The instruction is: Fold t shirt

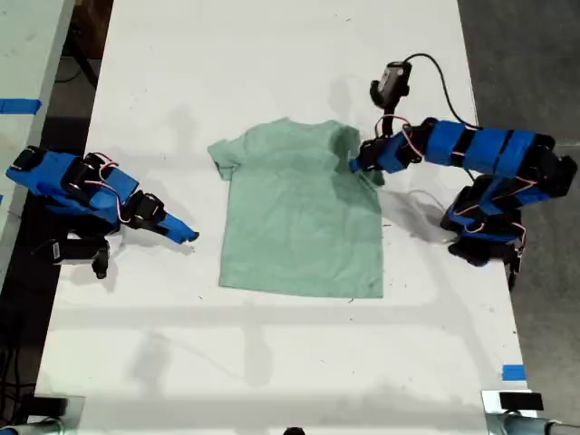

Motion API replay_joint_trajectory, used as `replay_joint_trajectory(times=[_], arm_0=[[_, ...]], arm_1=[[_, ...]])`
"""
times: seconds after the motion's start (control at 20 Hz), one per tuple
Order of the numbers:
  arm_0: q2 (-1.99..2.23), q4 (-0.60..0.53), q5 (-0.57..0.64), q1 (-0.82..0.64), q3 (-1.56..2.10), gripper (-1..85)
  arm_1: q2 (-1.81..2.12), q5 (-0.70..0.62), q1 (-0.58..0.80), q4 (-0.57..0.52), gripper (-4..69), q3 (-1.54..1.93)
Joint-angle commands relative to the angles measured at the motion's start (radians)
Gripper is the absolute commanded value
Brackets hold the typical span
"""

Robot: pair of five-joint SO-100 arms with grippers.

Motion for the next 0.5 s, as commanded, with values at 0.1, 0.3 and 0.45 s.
replay_joint_trajectory(times=[0.1,0.3,0.45], arm_0=[[0.006,0.000,0.006,0.009,0.005,18.8],[0.006,0.000,0.006,0.008,0.005,18.8],[0.006,0.000,0.006,0.008,0.005,18.8]], arm_1=[[-0.130,0.074,-0.202,-0.259,-0.2,-0.044],[-0.264,0.061,-0.245,-0.308,1.9,-0.124],[-0.245,0.026,-0.238,-0.245,17.0,-0.161]])
